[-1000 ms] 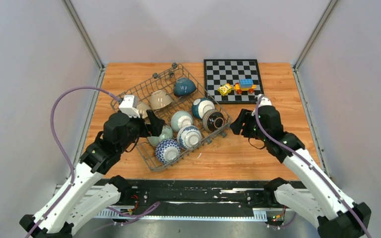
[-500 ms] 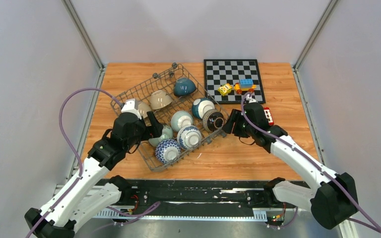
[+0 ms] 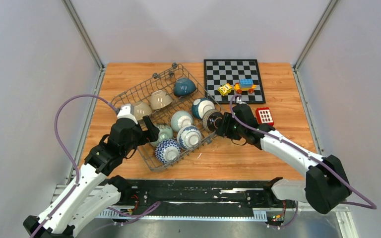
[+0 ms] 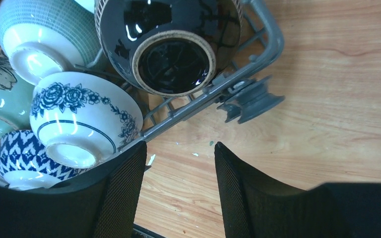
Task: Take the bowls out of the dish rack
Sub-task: Adjust the dish rack at the center of the board.
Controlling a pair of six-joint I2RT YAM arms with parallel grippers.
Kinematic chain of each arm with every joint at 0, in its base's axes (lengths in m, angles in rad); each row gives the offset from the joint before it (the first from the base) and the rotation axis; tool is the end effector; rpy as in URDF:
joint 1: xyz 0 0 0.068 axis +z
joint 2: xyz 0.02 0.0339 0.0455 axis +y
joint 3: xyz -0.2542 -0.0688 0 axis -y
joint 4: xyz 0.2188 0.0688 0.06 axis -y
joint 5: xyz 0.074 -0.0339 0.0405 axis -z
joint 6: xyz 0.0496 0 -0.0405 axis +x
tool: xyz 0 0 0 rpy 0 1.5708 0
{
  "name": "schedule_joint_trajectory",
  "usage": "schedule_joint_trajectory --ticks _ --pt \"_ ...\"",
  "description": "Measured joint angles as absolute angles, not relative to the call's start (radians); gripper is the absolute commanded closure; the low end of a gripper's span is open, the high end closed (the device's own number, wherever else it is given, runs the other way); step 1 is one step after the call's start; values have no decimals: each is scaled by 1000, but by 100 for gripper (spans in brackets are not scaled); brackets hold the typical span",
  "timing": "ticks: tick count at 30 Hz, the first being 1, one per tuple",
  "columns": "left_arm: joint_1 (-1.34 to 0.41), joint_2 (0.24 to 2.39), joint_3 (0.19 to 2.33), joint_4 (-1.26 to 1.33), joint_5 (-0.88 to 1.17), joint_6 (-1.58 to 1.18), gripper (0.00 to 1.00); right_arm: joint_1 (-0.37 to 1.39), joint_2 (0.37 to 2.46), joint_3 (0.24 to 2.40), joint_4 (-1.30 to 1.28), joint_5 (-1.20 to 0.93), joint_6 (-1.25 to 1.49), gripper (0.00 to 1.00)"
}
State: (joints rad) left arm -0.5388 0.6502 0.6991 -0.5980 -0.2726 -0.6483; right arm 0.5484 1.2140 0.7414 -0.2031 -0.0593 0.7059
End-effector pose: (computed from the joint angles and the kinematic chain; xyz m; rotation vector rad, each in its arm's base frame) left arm 0.1246 -0.0589 0.2744 -0.2787 2.1078 -0.4235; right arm 0.2116 0.1327 0.2283 0.1516 2.3470 0.7189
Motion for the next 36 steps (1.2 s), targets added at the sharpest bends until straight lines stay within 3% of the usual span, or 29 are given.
schedule_joint_trajectory --ticks 17,28,30,34,36 --pt "-539 634 699 -624 -270 -646 0 592 1281 746 -207 1 715 76" --pt "-539 690 697 -583 -192 -638 0 520 1272 746 -257 29 665 87" --pt "-539 699 693 -573 -172 -635 0 508 1272 746 -258 28 658 81" --pt "-539 702 693 -553 -139 -623 0 503 1244 746 -265 25 649 46" --pt "-539 702 693 -546 -130 -617 0 504 1200 746 -270 22 642 38"
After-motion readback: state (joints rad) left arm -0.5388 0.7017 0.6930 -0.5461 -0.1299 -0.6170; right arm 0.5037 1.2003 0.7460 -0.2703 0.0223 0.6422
